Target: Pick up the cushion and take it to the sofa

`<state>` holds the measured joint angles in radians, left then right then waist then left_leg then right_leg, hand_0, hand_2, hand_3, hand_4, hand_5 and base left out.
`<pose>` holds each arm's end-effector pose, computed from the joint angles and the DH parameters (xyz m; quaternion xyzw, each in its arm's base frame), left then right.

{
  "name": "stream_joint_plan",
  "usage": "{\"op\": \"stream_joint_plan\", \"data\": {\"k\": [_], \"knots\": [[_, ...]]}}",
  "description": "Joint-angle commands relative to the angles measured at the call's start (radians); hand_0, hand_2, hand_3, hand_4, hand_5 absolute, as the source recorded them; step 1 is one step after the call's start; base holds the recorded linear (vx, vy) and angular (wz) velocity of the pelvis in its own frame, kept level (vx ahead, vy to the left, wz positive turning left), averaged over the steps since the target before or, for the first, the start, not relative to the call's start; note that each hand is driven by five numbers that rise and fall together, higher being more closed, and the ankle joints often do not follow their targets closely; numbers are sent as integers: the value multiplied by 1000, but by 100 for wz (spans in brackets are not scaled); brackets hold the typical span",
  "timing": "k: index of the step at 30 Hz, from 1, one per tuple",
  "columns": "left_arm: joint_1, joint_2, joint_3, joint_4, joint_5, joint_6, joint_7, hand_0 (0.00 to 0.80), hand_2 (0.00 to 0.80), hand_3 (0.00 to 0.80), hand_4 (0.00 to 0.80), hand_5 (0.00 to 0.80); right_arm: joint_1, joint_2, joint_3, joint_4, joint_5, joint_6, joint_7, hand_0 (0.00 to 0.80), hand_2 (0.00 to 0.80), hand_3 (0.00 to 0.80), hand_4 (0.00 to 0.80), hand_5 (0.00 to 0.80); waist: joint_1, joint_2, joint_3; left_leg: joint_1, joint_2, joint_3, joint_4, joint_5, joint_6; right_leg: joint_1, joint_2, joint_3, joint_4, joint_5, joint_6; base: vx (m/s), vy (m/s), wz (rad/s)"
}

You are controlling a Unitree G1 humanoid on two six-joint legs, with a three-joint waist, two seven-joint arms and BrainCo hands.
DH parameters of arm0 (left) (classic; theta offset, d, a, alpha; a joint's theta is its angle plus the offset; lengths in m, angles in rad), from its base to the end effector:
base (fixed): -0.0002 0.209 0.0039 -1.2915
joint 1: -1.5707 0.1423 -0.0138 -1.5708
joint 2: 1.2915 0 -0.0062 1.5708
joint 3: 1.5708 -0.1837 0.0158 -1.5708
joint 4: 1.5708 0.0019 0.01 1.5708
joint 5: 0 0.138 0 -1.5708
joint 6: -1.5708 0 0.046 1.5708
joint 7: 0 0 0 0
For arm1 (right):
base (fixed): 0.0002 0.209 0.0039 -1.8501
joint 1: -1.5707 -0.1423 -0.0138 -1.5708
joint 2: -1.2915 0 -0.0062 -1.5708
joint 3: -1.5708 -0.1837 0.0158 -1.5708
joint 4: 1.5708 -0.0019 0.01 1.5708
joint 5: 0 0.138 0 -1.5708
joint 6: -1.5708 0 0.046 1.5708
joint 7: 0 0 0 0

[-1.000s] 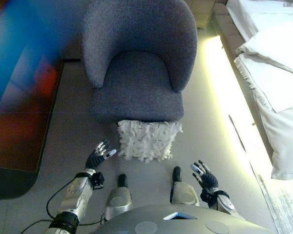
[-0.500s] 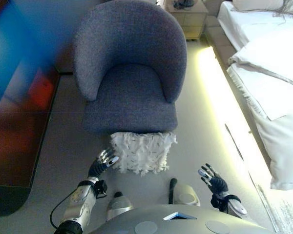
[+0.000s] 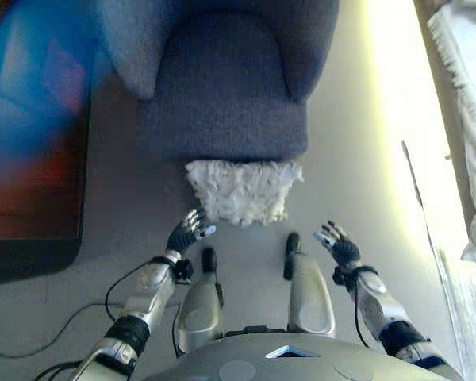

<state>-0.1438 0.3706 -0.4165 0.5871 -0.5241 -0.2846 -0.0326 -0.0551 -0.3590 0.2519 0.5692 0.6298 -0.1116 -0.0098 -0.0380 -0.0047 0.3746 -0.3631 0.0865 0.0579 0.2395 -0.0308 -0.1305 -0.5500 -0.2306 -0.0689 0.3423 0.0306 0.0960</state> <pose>0.2026 0.1857 -0.0244 -0.0144 0.1365 -0.0904 0.9864 0.1837 -0.2102 -0.0361 0.0898 0.2246 -0.0261 0.9699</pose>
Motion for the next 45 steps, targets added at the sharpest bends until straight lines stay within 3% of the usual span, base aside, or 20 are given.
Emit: {"op": "stream_joint_plan", "data": {"k": [1,5,10,14,17,24,29,37,45], "knots": [[-103,-2,19,-7,12,-80,112,0,0,0,0,0,-47,-19,50,-47,-5,-66,-18,0,0,0,0,0,15,0,75,-111,5,-34,51,1,72,-63,-95,17,40,84,73,-156,8,-29],[-272,-21,-20,40,43,-100,228,0,0,0,0,0,-228,-22,102,-13,-3,-54,-45,0,0,0,0,0,21,-2,145,-243,18,-33,129,-8,60,-147,-89,-1,78,73,74,-125,-9,-41],[-370,-33,-23,35,74,-93,322,0,0,0,0,0,-402,-49,137,-1,-20,-22,-84,0,0,0,0,0,34,3,145,-457,44,-21,255,-6,46,-315,-116,-32,186,46,61,-89,12,-27],[-418,-1,-7,27,83,-68,355,0,0,0,0,0,-504,-73,153,25,-33,-3,-98,0,0,0,0,0,42,10,145,-595,63,-59,381,-31,42,-433,-89,25,309,0,43,-45,-83,-21],[-473,11,-9,52,99,-65,372,0,0,0,0,0,-568,-78,167,54,-28,-17,-126,0,0,0,0,0,27,38,145,-710,59,-85,503,-68,44,-549,-47,115,437,-30,13,-73,-135,16],[-461,35,46,41,15,-84,349,0,0,0,0,0,-639,-94,145,73,-2,6,-144,0,0,0,0,0,57,50,145,-862,72,-93,685,-118,63,-686,-95,75,629,-122,9,-8,-61,23],[-413,37,75,-6,-46,-60,292,0,0,0,0,0,-679,-116,127,48,-12,29,-166,0,0,0,0,0,72,55,145,-947,73,-110,757,-122,59,-761,-103,77,701,-149,-5,30,-32,-6],[-370,47,132,47,-146,-64,261,0,0,0,0,0,-765,-152,99,85,43,60,-166,0,0,0,0,0,95,60,145,-1051,81,-133,854,-129,56,-856,-123,86,798,-184,-20,36,-68,9],[-427,97,147,75,-132,-71,215,0,0,0,0,0,-848,-184,119,101,88,123,-130,0,0,0,0,0,93,54,145,-1108,107,-136,942,-148,52,-912,-137,92,884,-226,-38,6,-10,2]]}}
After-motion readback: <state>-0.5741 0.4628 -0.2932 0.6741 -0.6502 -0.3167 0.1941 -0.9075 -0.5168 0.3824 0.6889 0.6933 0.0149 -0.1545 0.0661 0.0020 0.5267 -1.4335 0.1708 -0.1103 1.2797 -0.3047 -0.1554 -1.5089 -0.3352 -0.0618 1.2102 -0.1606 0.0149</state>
